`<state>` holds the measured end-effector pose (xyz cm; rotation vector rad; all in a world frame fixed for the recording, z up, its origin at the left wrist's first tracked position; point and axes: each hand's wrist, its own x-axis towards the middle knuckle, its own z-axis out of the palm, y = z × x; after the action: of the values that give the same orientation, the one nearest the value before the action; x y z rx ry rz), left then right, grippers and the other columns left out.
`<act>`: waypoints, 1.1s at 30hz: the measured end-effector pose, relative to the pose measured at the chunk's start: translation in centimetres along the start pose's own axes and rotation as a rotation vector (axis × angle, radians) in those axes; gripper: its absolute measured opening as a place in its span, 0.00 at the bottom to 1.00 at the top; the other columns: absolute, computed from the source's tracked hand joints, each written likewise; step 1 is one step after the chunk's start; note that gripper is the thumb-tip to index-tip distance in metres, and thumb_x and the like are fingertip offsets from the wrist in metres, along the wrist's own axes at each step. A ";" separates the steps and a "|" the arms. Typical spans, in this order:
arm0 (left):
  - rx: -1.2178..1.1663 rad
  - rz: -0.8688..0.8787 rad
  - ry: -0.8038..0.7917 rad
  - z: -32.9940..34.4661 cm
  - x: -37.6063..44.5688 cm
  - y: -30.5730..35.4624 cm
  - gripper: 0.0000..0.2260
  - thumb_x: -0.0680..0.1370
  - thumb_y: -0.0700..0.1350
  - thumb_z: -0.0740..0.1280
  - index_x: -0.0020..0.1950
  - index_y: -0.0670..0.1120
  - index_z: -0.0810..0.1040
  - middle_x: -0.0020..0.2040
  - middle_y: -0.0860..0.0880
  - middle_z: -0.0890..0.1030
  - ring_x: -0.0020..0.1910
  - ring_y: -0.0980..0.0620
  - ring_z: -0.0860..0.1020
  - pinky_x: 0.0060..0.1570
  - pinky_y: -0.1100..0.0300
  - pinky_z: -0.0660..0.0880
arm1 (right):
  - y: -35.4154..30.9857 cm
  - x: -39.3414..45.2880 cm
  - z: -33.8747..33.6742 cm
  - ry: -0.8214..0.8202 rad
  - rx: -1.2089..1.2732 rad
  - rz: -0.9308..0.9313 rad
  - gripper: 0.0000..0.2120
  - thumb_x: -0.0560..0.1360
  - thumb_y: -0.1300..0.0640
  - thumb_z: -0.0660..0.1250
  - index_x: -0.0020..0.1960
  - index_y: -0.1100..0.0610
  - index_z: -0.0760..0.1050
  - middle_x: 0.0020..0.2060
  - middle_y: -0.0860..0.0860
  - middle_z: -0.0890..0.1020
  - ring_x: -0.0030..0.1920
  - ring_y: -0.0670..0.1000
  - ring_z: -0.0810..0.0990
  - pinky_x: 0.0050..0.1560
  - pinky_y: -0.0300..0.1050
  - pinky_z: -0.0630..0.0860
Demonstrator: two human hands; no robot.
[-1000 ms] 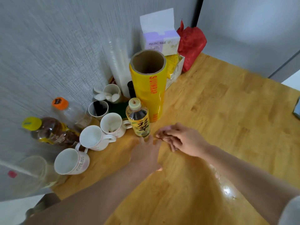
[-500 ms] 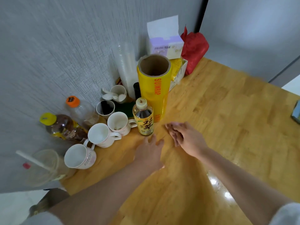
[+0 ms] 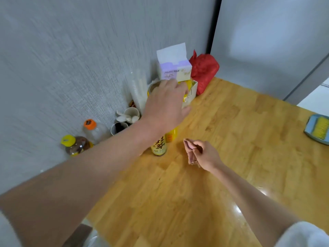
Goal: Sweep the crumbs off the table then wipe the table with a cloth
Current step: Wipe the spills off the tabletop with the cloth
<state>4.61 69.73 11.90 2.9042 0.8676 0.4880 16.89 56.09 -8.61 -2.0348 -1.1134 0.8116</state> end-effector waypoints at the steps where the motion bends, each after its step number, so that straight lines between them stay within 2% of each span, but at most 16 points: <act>1: 0.141 -0.044 -0.024 0.2 0.8 -0.4 0.22 0.75 0.61 0.69 0.61 0.47 0.76 0.56 0.47 0.77 0.57 0.46 0.74 0.54 0.51 0.71 | -0.3 -0.1 -0.2 0.013 0.036 -0.032 0.13 0.84 0.60 0.57 0.58 0.49 0.79 0.32 0.45 0.86 0.36 0.45 0.85 0.41 0.46 0.82; 3: 0.309 -0.158 -0.143 0.9 1.5 -1.1 0.27 0.75 0.66 0.66 0.62 0.44 0.74 0.59 0.44 0.78 0.61 0.43 0.73 0.64 0.47 0.66 | -0.8 -0.4 -0.2 0.037 0.101 -0.071 0.13 0.85 0.58 0.57 0.50 0.45 0.76 0.33 0.47 0.86 0.37 0.48 0.86 0.43 0.51 0.83; 6: 0.212 -0.189 -0.205 2.2 1.3 -1.8 0.18 0.79 0.61 0.65 0.57 0.47 0.76 0.54 0.46 0.80 0.62 0.42 0.75 0.72 0.40 0.60 | -1.9 -0.6 -0.5 0.115 0.247 -0.107 0.15 0.86 0.52 0.57 0.43 0.44 0.75 0.34 0.49 0.86 0.38 0.48 0.86 0.45 0.46 0.81; 8: 0.067 -0.175 -0.165 2.6 1.3 -2.2 0.13 0.79 0.57 0.67 0.57 0.49 0.77 0.51 0.46 0.81 0.58 0.42 0.76 0.67 0.41 0.66 | -2.5 -0.7 -1.2 0.144 0.326 -0.150 0.18 0.86 0.50 0.57 0.40 0.48 0.76 0.33 0.51 0.86 0.38 0.50 0.86 0.46 0.43 0.80; 9: 0.016 -0.173 -0.159 2.5 1.6 -2.2 0.13 0.79 0.56 0.68 0.57 0.49 0.77 0.50 0.46 0.80 0.57 0.42 0.76 0.61 0.45 0.70 | -2.6 -0.8 -1.6 0.137 0.330 -0.167 0.18 0.87 0.51 0.56 0.40 0.48 0.76 0.33 0.52 0.85 0.37 0.51 0.86 0.46 0.43 0.80; 11: -0.002 -0.146 -0.154 2.5 2.4 -1.8 0.12 0.78 0.57 0.68 0.56 0.50 0.77 0.49 0.45 0.80 0.54 0.42 0.76 0.46 0.51 0.70 | -2.5 -1.3 -2.5 0.115 0.317 -0.167 0.19 0.87 0.54 0.56 0.39 0.48 0.74 0.33 0.53 0.85 0.36 0.52 0.85 0.47 0.49 0.81; 12: 0.013 -0.119 -0.146 2.5 3.0 -1.5 0.12 0.78 0.57 0.68 0.53 0.51 0.76 0.48 0.46 0.80 0.53 0.43 0.76 0.42 0.53 0.68 | -2.3 -1.6 -2.8 0.117 0.308 -0.158 0.19 0.87 0.55 0.56 0.39 0.49 0.74 0.33 0.53 0.85 0.36 0.53 0.85 0.47 0.53 0.82; 14: 0.008 -0.069 -0.128 2.6 4.7 -0.7 0.12 0.78 0.58 0.68 0.49 0.51 0.73 0.47 0.47 0.81 0.52 0.43 0.77 0.40 0.53 0.67 | -1.7 -2.2 -3.5 0.146 0.298 -0.137 0.18 0.87 0.57 0.56 0.40 0.52 0.75 0.31 0.53 0.85 0.35 0.55 0.85 0.46 0.59 0.82; 17: -0.021 -0.008 -0.173 3.3 7.1 0.6 0.13 0.78 0.58 0.68 0.46 0.51 0.69 0.49 0.48 0.81 0.52 0.44 0.78 0.41 0.53 0.69 | -1.3 -2.5 -4.0 0.189 0.285 -0.099 0.18 0.87 0.55 0.57 0.40 0.52 0.75 0.31 0.53 0.85 0.35 0.56 0.85 0.45 0.60 0.81; 20: -0.040 0.028 -0.240 4.5 8.8 1.6 0.14 0.78 0.58 0.68 0.46 0.51 0.68 0.49 0.48 0.80 0.52 0.44 0.78 0.43 0.52 0.71 | -0.7 -2.2 -3.9 0.184 0.240 -0.057 0.13 0.86 0.55 0.57 0.45 0.47 0.75 0.35 0.53 0.85 0.38 0.55 0.86 0.46 0.59 0.82; 22: -0.033 0.055 -0.254 5.0 9.6 2.0 0.13 0.78 0.57 0.68 0.46 0.51 0.67 0.49 0.48 0.79 0.53 0.44 0.78 0.43 0.52 0.70 | 0.1 -1.7 -3.4 0.174 0.180 -0.005 0.09 0.86 0.54 0.58 0.50 0.48 0.76 0.43 0.58 0.85 0.43 0.56 0.85 0.48 0.56 0.82; 24: -0.008 0.086 -0.264 5.2 10.1 2.3 0.13 0.78 0.57 0.68 0.46 0.51 0.68 0.48 0.49 0.76 0.54 0.43 0.77 0.43 0.52 0.69 | 0.6 -1.3 -2.8 0.171 0.106 0.055 0.10 0.85 0.53 0.59 0.56 0.53 0.79 0.48 0.60 0.83 0.46 0.56 0.85 0.50 0.54 0.82; 26: 0.040 0.112 -0.255 5.1 10.0 2.2 0.13 0.79 0.57 0.67 0.50 0.50 0.70 0.50 0.48 0.75 0.56 0.43 0.75 0.43 0.51 0.69 | 0.5 -1.3 -2.0 0.167 0.095 0.045 0.10 0.85 0.56 0.59 0.56 0.53 0.79 0.44 0.56 0.85 0.43 0.52 0.86 0.48 0.50 0.82; 28: 0.082 0.136 -0.250 5.0 9.5 2.1 0.18 0.79 0.58 0.67 0.60 0.47 0.72 0.57 0.46 0.76 0.61 0.43 0.72 0.47 0.49 0.71 | 0.6 -1.4 -1.4 0.161 0.094 0.023 0.10 0.85 0.59 0.58 0.55 0.52 0.79 0.40 0.52 0.86 0.41 0.49 0.86 0.46 0.49 0.82; 30: 0.016 0.134 -0.211 4.2 8.6 1.9 0.25 0.76 0.60 0.70 0.67 0.47 0.70 0.62 0.46 0.73 0.64 0.44 0.69 0.53 0.49 0.73 | 1.2 -1.1 -0.8 0.152 0.040 0.069 0.11 0.85 0.57 0.59 0.61 0.52 0.79 0.45 0.56 0.85 0.44 0.51 0.85 0.47 0.51 0.82; 33: -0.075 0.095 -0.062 1.9 6.6 0.8 0.28 0.74 0.63 0.71 0.67 0.48 0.70 0.63 0.47 0.72 0.63 0.46 0.69 0.55 0.49 0.74 | 2.2 -0.8 -0.3 0.149 0.012 0.091 0.13 0.85 0.56 0.59 0.66 0.50 0.78 0.49 0.58 0.82 0.44 0.51 0.85 0.47 0.51 0.83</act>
<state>10.90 72.71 12.08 2.8848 0.6901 0.4251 17.77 54.36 -10.01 -2.1113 -0.9372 0.6969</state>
